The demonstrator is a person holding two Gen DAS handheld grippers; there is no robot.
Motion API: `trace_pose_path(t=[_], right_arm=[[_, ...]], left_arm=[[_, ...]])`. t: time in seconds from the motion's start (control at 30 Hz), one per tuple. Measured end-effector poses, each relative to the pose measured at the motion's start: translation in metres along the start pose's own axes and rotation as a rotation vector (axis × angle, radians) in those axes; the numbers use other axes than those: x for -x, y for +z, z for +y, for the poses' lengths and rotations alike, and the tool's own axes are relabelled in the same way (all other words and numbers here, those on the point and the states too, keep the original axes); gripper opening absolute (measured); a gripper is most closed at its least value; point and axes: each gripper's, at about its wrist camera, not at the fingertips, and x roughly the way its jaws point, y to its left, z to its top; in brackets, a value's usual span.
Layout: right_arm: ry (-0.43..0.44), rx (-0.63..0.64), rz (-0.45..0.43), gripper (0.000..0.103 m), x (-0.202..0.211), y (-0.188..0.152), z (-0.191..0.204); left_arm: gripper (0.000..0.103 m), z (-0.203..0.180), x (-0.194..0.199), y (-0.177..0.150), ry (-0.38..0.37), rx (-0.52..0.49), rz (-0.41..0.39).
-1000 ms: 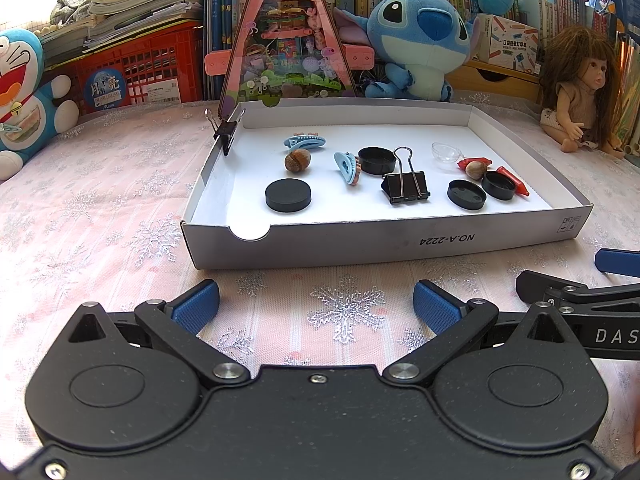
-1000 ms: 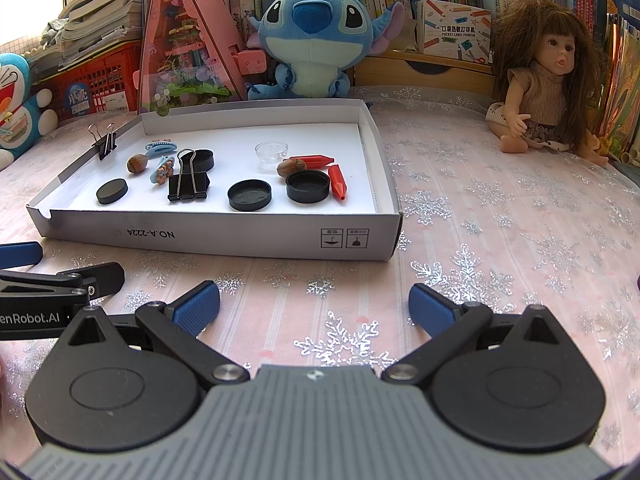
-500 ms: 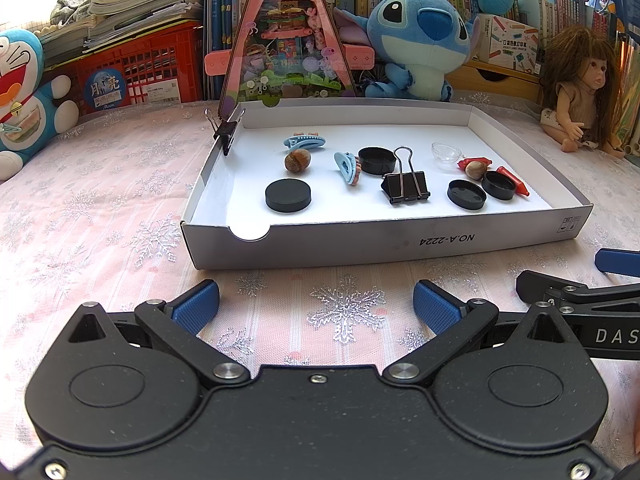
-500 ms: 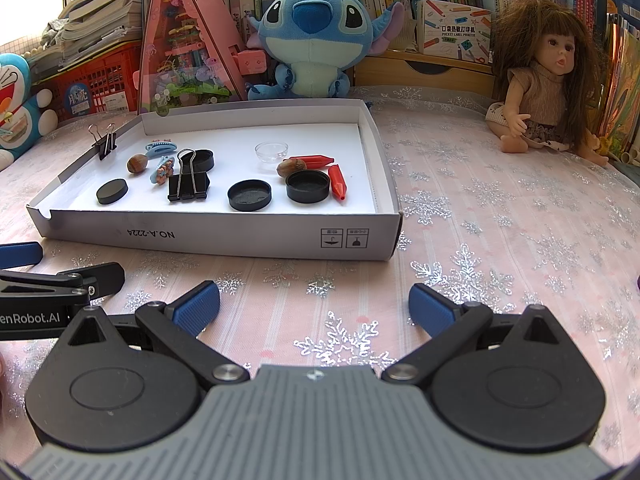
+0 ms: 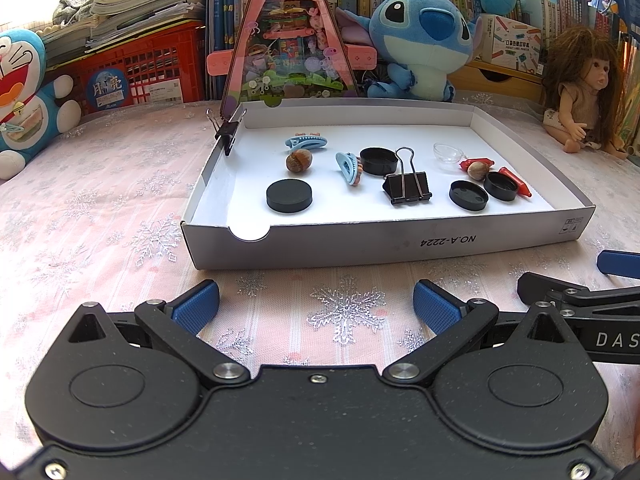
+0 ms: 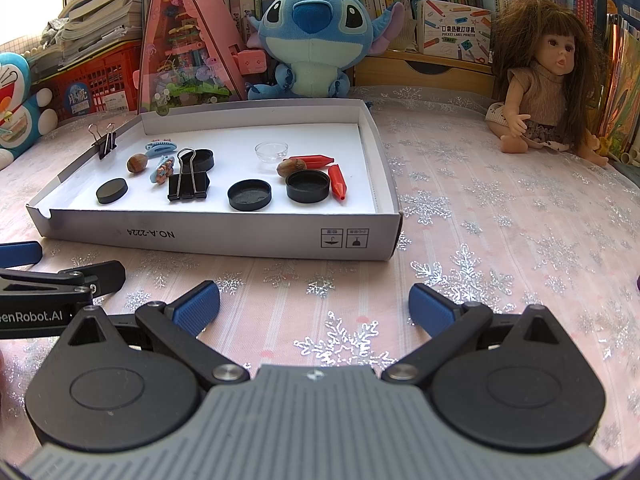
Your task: Organize rigid objects
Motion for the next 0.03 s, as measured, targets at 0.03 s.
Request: trace_pose_path(t=[0.03], right_arm=[[0.0,0.001,0.0,0.103,0.0,-0.0001,0.0002]], left_arm=[[0.103,0.0,0.0,0.0,0.0,0.0,0.0]])
